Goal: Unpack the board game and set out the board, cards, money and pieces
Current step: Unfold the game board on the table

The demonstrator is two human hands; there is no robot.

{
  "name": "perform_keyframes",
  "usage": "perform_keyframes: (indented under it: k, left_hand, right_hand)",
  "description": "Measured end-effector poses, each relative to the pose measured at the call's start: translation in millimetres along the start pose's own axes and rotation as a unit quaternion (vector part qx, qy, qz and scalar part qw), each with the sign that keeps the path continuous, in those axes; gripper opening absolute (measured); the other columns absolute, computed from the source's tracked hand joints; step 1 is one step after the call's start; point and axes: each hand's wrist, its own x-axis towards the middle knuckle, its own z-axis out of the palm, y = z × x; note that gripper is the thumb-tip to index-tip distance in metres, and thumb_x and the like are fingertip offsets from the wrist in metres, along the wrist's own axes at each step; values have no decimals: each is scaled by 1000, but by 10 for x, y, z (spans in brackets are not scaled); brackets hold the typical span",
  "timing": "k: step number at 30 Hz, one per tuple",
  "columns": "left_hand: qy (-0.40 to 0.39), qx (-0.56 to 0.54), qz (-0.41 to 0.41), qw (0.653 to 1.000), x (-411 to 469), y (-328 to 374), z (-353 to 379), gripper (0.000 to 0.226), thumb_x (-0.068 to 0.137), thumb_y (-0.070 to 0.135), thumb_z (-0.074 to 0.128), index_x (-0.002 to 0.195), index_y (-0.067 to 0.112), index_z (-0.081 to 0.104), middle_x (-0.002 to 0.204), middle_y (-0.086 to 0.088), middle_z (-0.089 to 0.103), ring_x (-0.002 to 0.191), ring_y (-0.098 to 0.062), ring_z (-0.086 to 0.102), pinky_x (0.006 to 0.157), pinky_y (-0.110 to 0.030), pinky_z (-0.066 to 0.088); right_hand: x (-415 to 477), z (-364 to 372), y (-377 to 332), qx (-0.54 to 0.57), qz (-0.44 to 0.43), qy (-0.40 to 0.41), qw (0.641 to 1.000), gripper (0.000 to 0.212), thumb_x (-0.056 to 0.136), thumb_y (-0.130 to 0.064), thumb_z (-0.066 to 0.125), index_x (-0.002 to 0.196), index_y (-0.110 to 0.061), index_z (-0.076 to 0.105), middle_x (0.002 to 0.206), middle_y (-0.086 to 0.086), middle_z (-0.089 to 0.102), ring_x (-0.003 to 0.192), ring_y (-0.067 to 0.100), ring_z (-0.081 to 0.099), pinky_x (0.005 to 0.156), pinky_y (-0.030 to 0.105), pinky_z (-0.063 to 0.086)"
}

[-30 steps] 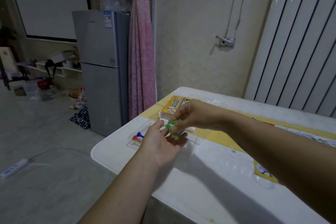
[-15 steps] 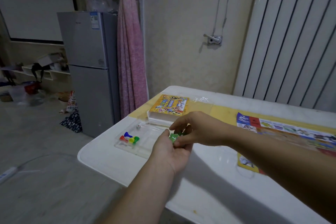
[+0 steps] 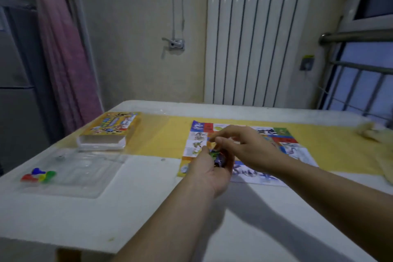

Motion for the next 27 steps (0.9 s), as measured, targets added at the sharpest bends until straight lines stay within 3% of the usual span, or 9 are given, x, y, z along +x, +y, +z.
perform_keyframes:
  k: [8,10,13,16,17,20,22,24,27]
  left_hand:
    - [-47,104,-108,988,406,-1420,498,17,94,5,41,91,6,57,82,-11,57,57,-21,61,37,-23,50]
    - [-60,133,-141,979,459,-1735,626,23,95,5,38,84,5,57,74,-10,58,42,-20,62,35,-23,49]
    - [-95,180,-194,960,474,-2173,827,35,98,5,30,70,1,51,63,-11,56,46,-20,59,38,-22,49]
    - [-122,230,-227,938,450,-2570,1018,41,98,4,23,67,-3,49,51,-13,58,41,-20,59,35,-23,47]
    - [-125,242,-236,933,441,-2702,1079,41,98,5,22,69,-5,49,53,-15,59,48,-21,61,39,-24,50]
    - [-100,282,-244,922,436,-3128,1272,37,100,11,26,78,-7,50,89,-16,61,101,-24,59,84,-28,47]
    - [-86,293,-239,922,468,-3418,1378,33,99,10,29,80,-6,50,108,-11,58,117,-22,51,94,-28,41]
    - [-66,309,-241,918,515,-3726,1468,26,97,13,36,82,-2,51,114,-12,57,114,-24,52,91,-27,43]
    - [-42,333,-224,915,537,-4120,1529,20,94,14,39,81,0,47,92,-14,49,82,-22,50,68,-27,44]
  right_hand:
    - [-985,-886,744,-56,74,90,992,26,96,-13,52,117,-13,66,109,-5,62,101,7,54,86,17,38]
    - [-1223,-1058,886,-94,78,86,989,27,96,-13,50,119,-10,64,114,-3,61,103,10,53,88,20,37]
    - [-1530,-1295,1136,-135,105,82,982,27,96,-12,47,116,-5,63,115,10,63,106,24,54,91,34,38]
    - [-1787,-1552,1365,-138,139,119,973,30,97,-14,46,123,-10,60,120,8,62,110,22,53,92,30,37]
    - [-1869,-1639,1435,-137,151,132,970,31,97,-14,46,125,-11,59,122,7,62,111,21,53,91,28,37]
    - [-2105,-1901,1633,-130,177,176,960,33,98,-15,45,129,-14,57,126,5,60,116,19,53,95,26,37]
    - [-2255,-2065,1758,-101,204,206,952,34,99,-15,43,131,-15,56,130,3,58,120,17,51,99,25,36]
    - [-2412,-2206,1893,-59,238,226,943,34,100,-15,41,131,-15,55,130,3,57,120,15,51,98,22,36]
    - [-2657,-2340,2085,58,276,234,930,31,102,-14,37,123,-19,59,120,2,61,112,12,54,84,10,42]
